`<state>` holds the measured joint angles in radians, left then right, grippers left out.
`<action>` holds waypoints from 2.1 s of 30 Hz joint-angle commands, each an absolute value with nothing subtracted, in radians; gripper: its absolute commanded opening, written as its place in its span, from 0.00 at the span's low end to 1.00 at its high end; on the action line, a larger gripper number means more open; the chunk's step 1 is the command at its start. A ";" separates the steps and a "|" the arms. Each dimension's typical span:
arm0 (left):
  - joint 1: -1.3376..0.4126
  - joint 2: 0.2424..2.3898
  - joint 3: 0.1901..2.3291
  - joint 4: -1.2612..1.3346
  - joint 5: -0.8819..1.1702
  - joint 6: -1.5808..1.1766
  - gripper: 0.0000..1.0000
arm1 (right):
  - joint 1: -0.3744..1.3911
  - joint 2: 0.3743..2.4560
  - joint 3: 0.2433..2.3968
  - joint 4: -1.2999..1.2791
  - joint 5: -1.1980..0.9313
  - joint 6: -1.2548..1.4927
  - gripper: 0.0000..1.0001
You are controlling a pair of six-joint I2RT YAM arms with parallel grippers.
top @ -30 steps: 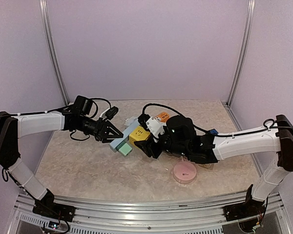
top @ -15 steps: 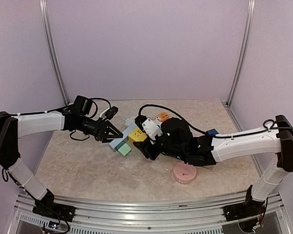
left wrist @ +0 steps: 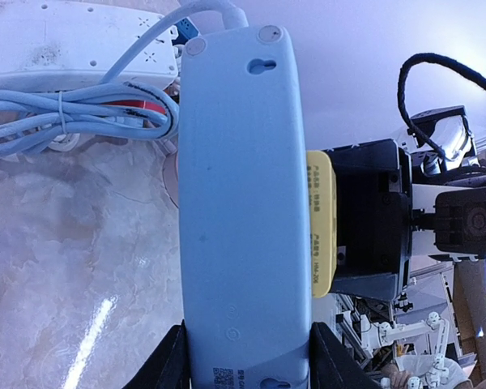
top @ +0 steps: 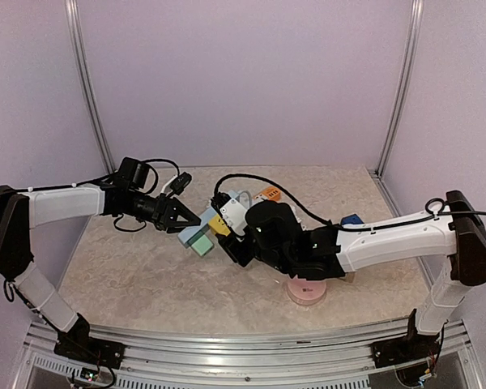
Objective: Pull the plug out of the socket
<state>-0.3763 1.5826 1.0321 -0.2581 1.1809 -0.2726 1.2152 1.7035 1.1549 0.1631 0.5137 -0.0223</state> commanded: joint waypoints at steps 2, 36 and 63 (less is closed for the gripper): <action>-0.345 1.566 1.023 -0.262 1.054 -0.264 0.11 | 1.185 1.619 1.148 0.229 0.521 -0.037 0.00; -0.341 1.566 1.024 -0.267 1.034 -0.262 0.11 | 1.194 1.722 1.253 0.081 0.637 -0.076 0.00; -0.368 1.476 0.997 -0.182 1.218 -0.256 0.88 | 1.115 1.442 0.944 0.423 0.004 -0.123 0.00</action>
